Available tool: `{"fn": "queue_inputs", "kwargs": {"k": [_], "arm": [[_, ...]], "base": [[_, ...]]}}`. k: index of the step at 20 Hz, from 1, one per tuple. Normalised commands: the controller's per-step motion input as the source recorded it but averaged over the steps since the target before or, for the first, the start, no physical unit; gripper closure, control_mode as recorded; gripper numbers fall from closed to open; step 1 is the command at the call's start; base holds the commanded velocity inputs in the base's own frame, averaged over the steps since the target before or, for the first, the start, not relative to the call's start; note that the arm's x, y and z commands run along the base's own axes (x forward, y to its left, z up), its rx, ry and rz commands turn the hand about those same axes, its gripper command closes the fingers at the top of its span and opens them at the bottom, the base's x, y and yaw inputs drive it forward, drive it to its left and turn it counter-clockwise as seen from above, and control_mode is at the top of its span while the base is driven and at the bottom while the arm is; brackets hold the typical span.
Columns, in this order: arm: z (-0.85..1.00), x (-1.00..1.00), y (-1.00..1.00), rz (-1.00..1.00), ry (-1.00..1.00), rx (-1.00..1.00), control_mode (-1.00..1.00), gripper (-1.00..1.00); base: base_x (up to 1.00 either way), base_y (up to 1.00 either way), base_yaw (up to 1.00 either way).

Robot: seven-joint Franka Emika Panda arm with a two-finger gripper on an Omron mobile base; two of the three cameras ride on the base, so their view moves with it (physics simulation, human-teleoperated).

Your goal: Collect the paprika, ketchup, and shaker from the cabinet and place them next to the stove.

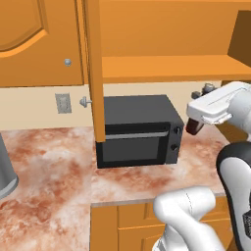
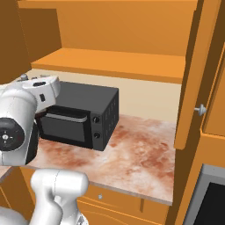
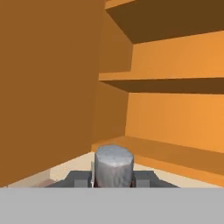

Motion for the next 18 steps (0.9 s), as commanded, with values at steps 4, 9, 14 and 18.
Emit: {"fn": "queue_inputs", "kwargs": {"k": [4,9,14,18], "arm": [[-0.12,-0.34,0.00,0.00,0.00,0.00,1.00,1.00],[0.00,0.00,0.00,0.00,0.00,0.00,1.00,1.00],[0.00,0.00,0.00,0.00,0.00,0.00,1.00,1.00],[0.00,0.00,0.00,0.00,0.00,0.00,1.00,1.00]], "base": [[-0.39,0.00,0.04],[-0.81,-0.12,0.22],[-0.68,-0.15,0.31],[-0.46,-0.22,0.39]]}}
